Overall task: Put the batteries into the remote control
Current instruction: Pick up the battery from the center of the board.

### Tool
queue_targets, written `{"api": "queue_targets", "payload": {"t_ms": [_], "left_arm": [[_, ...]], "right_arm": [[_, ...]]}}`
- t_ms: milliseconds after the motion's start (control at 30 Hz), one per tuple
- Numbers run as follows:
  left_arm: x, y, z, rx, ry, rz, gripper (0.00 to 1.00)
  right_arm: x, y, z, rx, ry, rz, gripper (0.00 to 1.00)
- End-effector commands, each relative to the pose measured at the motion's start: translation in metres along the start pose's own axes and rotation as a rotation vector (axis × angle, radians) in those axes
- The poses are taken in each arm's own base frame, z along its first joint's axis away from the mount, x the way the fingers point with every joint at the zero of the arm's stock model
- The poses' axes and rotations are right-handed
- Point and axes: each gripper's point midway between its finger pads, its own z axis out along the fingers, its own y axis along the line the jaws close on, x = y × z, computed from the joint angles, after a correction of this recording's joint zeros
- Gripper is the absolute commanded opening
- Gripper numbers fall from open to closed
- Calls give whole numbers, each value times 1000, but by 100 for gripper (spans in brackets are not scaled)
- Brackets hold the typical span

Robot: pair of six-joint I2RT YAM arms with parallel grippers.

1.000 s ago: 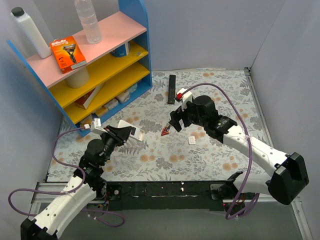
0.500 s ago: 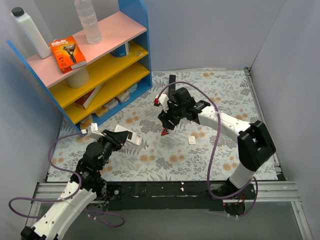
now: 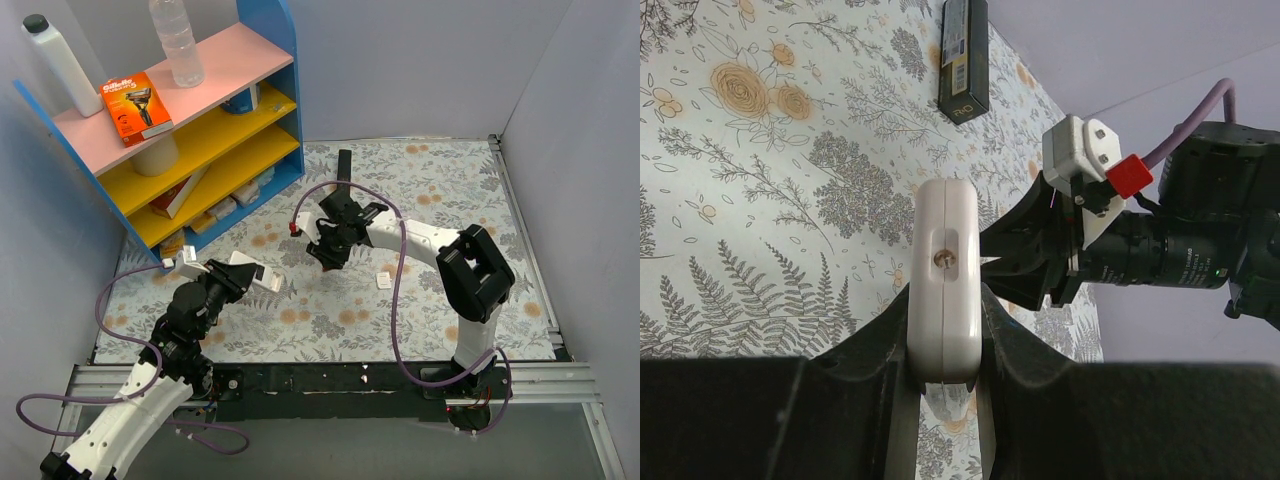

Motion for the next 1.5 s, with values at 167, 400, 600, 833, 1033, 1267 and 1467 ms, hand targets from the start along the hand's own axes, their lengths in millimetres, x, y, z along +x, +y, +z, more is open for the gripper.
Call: {"api": "queue_targets", "payload": {"t_ms": [167,400,600,833,1033,1267,1467], "left_arm": [[-14,-14,-1,15,-34,15,0],[-15,-15,-1,17,-36,18,0],[-14,-15,-2,21,-33,19,0],[-14,-16,-3,26,-31,24,0],[-14,-16,-3,26,-29,28,0],[-14,-14,-3,22,-32,31,0],[-14,-15,-2,23,-31,30,0]], "right_arm": [[-5,0,8,17,57,-70,38],[-4,-1,14,30,88,-85,31],[-4,-2,18,35,97,-93,31],[-2,0,24,21,119,-95,30],[4,4,31,6,149,-94,29],[12,10,29,-8,182,-89,29],[27,18,27,-23,225,-77,30]]}}
